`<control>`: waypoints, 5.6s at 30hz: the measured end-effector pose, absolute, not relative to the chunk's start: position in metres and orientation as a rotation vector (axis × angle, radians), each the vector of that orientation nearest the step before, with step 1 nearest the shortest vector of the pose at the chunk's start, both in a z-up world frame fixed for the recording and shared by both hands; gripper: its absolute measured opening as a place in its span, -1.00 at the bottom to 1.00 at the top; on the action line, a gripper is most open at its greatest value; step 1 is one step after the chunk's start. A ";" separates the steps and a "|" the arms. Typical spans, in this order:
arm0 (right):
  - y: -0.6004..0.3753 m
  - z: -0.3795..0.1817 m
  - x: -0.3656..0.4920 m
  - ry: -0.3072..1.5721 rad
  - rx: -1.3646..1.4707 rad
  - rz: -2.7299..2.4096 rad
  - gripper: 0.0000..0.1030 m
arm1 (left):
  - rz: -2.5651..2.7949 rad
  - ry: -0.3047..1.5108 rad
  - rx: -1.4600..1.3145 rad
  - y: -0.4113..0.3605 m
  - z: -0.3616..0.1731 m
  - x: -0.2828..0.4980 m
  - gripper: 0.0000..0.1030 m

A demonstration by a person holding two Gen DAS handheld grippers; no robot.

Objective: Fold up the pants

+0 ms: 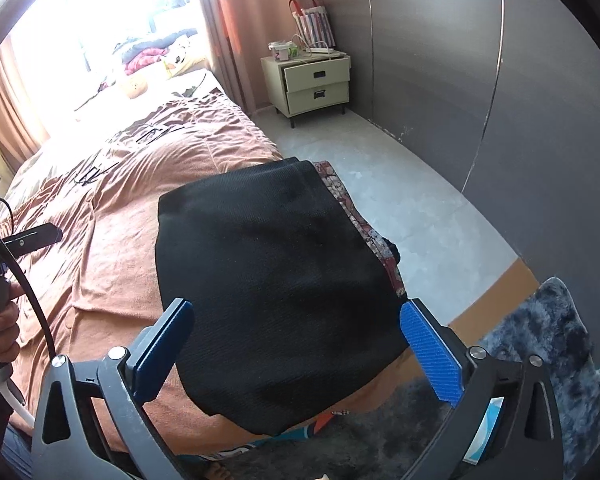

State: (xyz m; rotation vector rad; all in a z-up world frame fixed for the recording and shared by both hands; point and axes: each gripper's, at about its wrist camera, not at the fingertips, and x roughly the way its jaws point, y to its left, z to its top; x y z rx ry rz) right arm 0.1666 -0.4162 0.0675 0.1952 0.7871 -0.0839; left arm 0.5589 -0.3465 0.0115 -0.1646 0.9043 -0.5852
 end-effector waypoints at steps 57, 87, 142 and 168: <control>-0.243 0.144 -0.096 0.516 0.189 -0.084 1.00 | -0.464 0.464 -0.101 -0.124 0.177 0.233 0.99; -0.143 0.058 -0.168 0.427 0.177 -0.019 1.00 | -0.185 0.393 -0.099 -0.016 0.112 0.078 0.99; -0.093 0.015 -0.204 0.458 0.078 0.034 1.00 | -0.083 0.458 -0.055 -0.018 0.033 0.024 0.99; -0.105 0.014 -0.201 0.456 0.082 0.045 1.00 | -0.082 0.453 -0.054 -0.022 0.036 0.020 0.99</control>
